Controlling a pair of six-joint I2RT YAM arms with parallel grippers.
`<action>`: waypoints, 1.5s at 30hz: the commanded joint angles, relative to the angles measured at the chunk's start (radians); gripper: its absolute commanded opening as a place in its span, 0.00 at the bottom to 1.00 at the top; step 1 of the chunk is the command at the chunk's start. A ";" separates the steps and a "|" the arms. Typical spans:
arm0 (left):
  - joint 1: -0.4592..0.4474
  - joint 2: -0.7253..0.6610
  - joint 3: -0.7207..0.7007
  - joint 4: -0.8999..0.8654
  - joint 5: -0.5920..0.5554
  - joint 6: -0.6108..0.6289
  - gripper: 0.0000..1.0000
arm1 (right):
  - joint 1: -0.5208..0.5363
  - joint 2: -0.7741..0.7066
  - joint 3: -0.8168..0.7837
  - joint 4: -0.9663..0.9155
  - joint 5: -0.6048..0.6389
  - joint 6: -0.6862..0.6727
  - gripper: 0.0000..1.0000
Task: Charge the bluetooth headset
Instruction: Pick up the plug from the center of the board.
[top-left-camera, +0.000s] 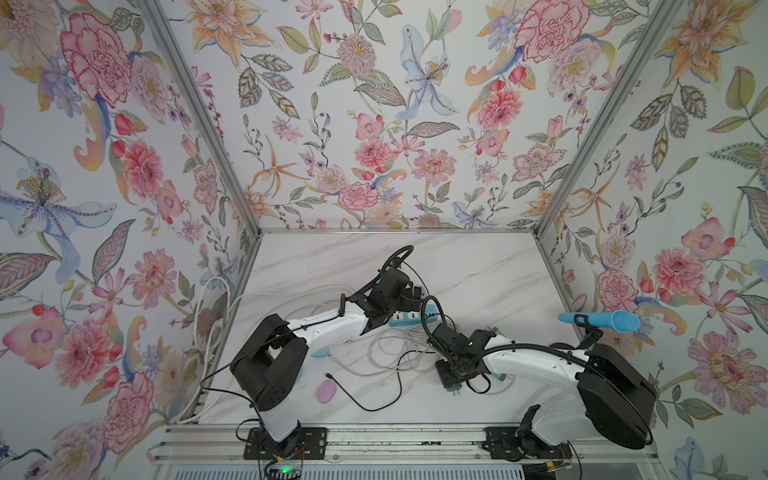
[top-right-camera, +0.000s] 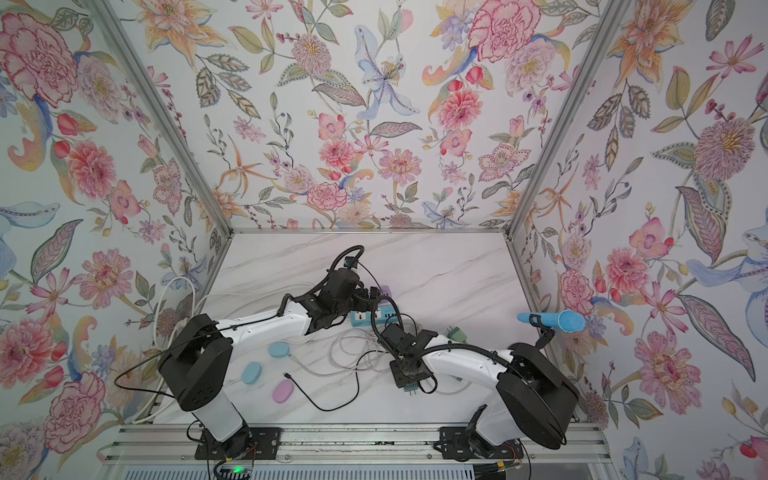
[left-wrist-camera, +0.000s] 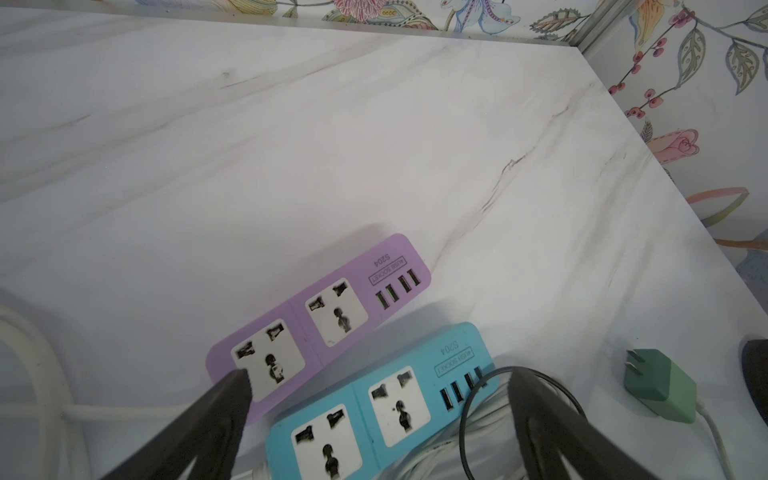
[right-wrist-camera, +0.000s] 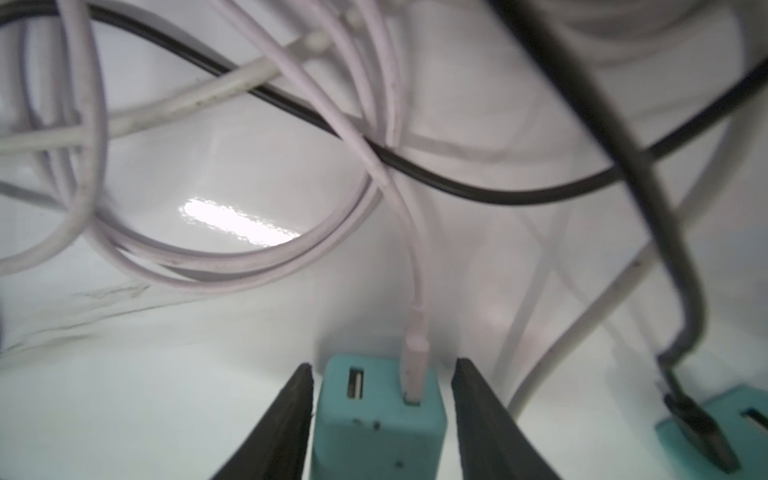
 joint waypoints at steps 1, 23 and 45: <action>0.007 -0.039 -0.013 -0.009 -0.028 -0.010 1.00 | 0.000 0.017 0.027 -0.004 -0.014 -0.016 0.47; 0.005 -0.332 -0.103 0.051 -0.022 0.028 1.00 | -0.342 -0.147 0.375 0.257 -0.151 -0.020 0.00; -0.123 -0.227 0.044 0.121 0.166 0.104 1.00 | -0.459 -0.131 0.472 0.466 -0.479 0.207 0.00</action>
